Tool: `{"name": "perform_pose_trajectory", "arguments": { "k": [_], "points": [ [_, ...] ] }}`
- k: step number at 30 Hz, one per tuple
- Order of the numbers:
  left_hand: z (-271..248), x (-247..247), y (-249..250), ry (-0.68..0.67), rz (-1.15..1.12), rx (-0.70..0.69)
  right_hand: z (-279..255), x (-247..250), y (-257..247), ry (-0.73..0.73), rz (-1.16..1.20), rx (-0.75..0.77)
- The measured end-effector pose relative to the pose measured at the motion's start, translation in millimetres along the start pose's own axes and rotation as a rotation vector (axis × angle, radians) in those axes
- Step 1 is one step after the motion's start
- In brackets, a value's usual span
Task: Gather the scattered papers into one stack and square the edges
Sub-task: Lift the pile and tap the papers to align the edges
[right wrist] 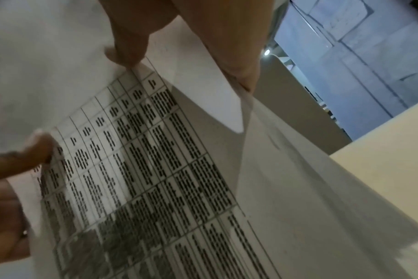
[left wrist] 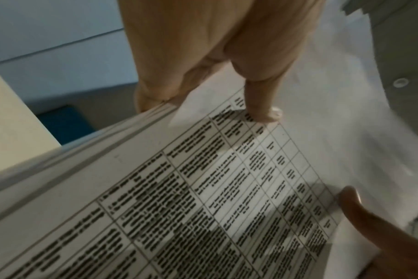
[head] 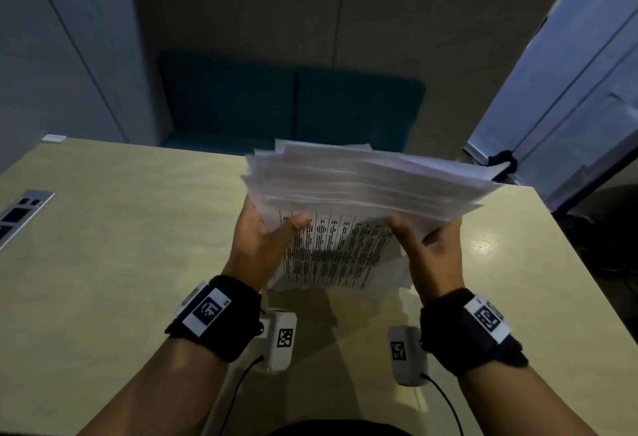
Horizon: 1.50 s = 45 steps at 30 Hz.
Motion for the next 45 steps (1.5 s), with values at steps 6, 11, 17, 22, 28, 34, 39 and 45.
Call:
{"name": "perform_pose_trajectory", "arguments": {
  "k": [6,11,17,22,28,34,39,45],
  "points": [
    [2,-12,-1,-0.051,-0.006,-0.003,2,-5,-7,0.013,0.001,0.053],
    [0,-16,0,-0.061,-0.031,0.011,9,3,-10,0.132,0.115,0.018],
    [6,-22,-1,-0.129,0.002,0.028,10,-8,-25,0.057,0.086,0.065],
    [8,-22,0,-0.107,0.040,0.032,11,-12,-26,0.034,0.011,0.080],
    [10,-23,3,-0.093,0.038,0.036,13,-5,-45,0.116,-0.036,0.250],
    [18,-18,7,0.031,-0.088,0.045,-1,-2,-73,0.279,-0.219,0.612],
    [17,-12,25,0.202,-0.157,-0.002,9,-12,-56,0.126,-0.317,0.451],
    [20,-11,32,0.283,-0.147,-0.026,11,-9,-50,0.121,-0.303,0.386]
  ]
}}
Point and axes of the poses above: each hand's wrist, its own z-axis towards the middle knuckle, its own x-axis out of the back of the hand, y = z × x, the point moved 8 cm from there along z, towards the middle knuckle, and after that the axes turned 6 degrees about y, right-handed, at the moved point
